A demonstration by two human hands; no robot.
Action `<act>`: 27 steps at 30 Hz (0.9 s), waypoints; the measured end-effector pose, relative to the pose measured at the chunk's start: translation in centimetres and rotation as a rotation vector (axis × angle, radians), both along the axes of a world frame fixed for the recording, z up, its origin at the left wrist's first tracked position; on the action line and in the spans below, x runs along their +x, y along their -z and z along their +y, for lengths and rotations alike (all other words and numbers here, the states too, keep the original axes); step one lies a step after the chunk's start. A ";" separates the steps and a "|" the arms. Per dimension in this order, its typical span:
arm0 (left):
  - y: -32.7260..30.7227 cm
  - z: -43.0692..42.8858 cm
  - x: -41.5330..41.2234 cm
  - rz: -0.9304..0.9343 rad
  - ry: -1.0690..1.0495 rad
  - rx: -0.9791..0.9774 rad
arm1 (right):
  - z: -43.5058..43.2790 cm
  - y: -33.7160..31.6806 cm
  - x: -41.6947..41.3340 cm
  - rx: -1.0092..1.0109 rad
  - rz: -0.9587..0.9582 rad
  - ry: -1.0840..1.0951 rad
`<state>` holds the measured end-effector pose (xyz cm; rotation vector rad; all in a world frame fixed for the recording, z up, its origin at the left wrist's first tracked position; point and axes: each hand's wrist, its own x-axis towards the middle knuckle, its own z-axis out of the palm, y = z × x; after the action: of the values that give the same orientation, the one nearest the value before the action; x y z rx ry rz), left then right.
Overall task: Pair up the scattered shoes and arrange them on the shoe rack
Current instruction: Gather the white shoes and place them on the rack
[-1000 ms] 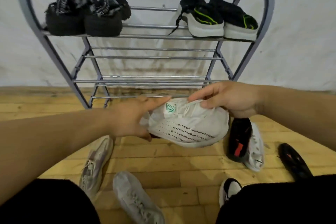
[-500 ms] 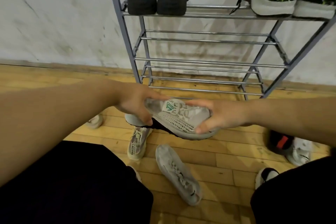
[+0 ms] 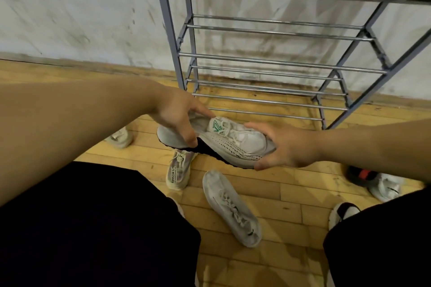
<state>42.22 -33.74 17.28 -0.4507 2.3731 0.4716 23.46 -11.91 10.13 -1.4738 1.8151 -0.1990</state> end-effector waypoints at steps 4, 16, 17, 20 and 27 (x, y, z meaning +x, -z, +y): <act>0.3 -0.2 -1.2 0.018 -0.037 0.023 | -0.3 -2.1 -2.1 0.033 0.044 0.003; -6.0 16.5 -17.0 0.781 -0.108 0.153 | 20.0 -14.1 -16.6 -0.195 -0.179 0.801; -6.8 18.7 -18.2 0.827 -0.063 0.147 | 22.6 -14.0 -16.8 -0.236 -0.167 0.856; -7.9 25.0 -21.7 0.870 0.124 0.119 | 30.2 -12.8 -17.4 -0.306 -0.153 1.013; -5.5 35.6 -26.9 0.743 0.308 0.116 | 42.8 -8.0 -17.0 -0.370 -0.154 1.234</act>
<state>15.29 1.90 22.80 0.1914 3.0227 0.7144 6.46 30.88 18.09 -0.3127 2.3843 -1.2458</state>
